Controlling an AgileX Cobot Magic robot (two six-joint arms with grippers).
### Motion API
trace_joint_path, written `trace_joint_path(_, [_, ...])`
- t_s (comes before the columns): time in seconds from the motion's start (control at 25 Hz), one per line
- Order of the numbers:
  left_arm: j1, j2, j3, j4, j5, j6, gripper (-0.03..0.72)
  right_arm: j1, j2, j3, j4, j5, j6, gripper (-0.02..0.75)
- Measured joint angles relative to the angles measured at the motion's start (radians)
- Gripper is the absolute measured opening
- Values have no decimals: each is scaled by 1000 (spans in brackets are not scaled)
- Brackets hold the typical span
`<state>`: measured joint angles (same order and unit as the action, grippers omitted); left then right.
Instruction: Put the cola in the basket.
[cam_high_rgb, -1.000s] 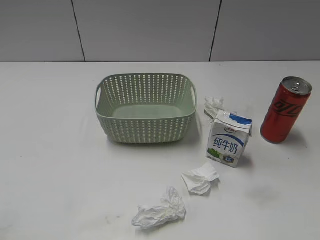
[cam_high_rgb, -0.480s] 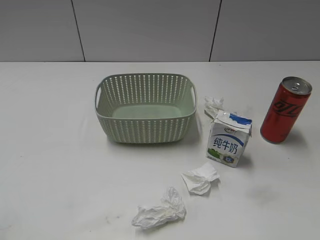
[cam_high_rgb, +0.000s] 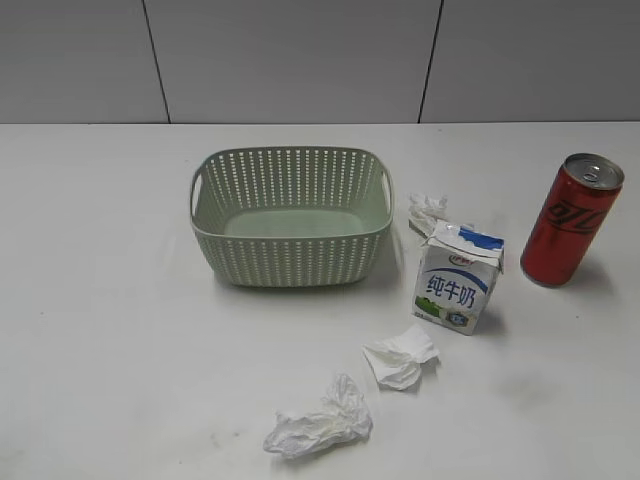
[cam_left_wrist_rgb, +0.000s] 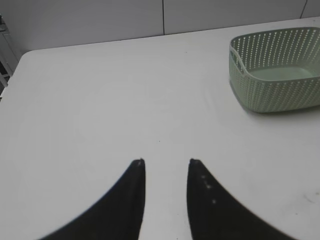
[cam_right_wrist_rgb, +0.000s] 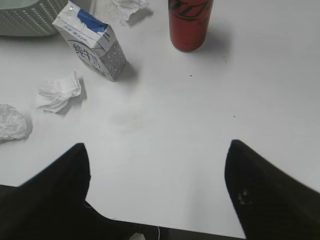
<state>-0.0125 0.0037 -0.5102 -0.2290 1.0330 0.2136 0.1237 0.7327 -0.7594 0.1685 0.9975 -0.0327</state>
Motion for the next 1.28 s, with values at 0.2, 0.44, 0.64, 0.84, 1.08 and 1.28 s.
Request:
trace_joint_path(0.2, [0,0,0,0,0,0,230,0,261,-119,-12,-5,2,639])
trace_joint_path(0.44, [0,0,0,0,0,0,230,0,527,-258,-35,-71,4,635])
trace_joint_path(0.64, [0,0,0,0,0,0,230,0,713,-357,-56,-108,7,633])
trace_joint_path(0.84, [0,0,0,0,0,0,230,0,849,-446,-103,-115,33,633])
trace_joint_path(1.08, [0,0,0,0,0,0,231,0,968,-540,-138,-117,78,632])
trace_joint_path(1.28, [0,0,0,0,0,0,231,0,1037,-570,-123,-118,81,631])
